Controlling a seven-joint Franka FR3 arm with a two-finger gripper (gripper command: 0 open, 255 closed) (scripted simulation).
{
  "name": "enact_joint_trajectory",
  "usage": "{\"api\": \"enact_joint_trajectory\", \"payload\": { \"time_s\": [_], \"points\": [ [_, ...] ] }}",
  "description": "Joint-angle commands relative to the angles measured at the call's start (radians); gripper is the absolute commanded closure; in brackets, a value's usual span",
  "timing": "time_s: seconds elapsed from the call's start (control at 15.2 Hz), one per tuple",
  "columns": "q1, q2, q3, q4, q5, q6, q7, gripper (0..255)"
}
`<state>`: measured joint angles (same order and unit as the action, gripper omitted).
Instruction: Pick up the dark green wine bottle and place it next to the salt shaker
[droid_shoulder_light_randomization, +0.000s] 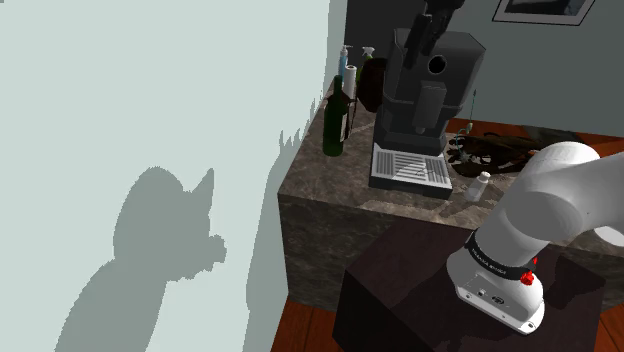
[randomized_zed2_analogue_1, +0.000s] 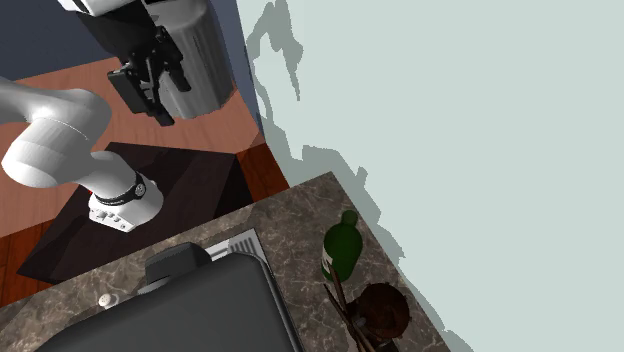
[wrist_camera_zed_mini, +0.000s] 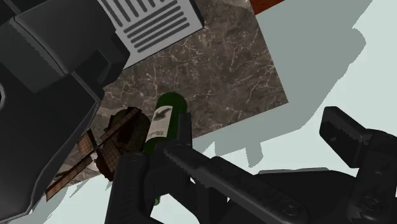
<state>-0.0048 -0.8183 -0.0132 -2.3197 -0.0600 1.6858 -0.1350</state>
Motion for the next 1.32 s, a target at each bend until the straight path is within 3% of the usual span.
{"api": "enact_joint_trajectory", "payload": {
  "time_s": [0.0, 0.66, 1.25],
  "points": [
    [0.000, 0.000, 0.000, 0.000, 0.000, 0.000, 0.000, 0],
    [0.011, 0.388, -0.113, 0.182, 0.009, 0.159, -0.140, 0],
    [0.012, 0.765, -0.184, 0.462, 0.089, 0.200, -0.282, 0]
  ]
}}
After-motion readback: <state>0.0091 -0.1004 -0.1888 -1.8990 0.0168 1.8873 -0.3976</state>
